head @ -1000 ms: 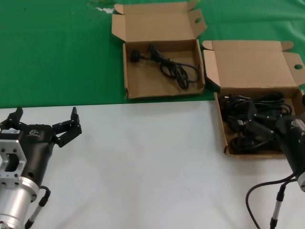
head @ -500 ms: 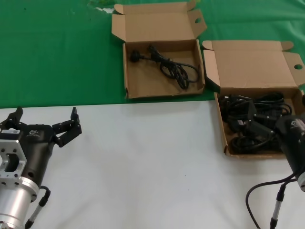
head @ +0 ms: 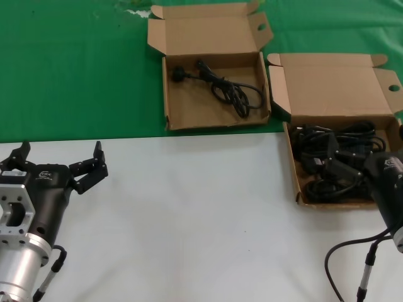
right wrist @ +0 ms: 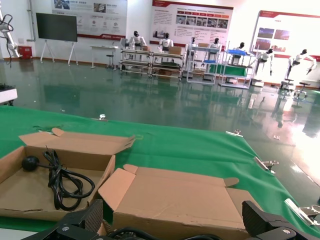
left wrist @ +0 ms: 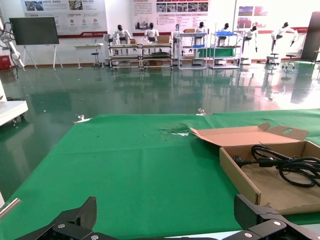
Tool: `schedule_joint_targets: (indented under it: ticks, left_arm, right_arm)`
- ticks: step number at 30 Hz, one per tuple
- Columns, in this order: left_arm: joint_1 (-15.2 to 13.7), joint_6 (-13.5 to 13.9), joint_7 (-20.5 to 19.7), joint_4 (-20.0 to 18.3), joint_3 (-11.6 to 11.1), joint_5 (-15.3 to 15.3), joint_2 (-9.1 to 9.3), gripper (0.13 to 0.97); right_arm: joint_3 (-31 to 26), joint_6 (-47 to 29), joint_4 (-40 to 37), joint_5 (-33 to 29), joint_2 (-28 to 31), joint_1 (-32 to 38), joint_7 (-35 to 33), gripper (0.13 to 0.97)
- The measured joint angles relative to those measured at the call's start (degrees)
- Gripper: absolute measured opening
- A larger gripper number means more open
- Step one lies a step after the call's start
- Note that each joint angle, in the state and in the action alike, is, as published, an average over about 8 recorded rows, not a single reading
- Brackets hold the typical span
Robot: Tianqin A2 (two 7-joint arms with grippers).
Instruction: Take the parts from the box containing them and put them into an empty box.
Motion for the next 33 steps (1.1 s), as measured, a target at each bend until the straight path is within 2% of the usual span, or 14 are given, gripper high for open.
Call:
schedule_joint_targets:
  ticks: [33]
  left_arm:
    - [0.0, 0.0, 0.0, 0.0, 0.0, 0.0, 0.00, 0.966]
  right_arm:
    - [0.0, 0.0, 0.0, 0.0, 0.0, 0.0, 0.0, 0.966]
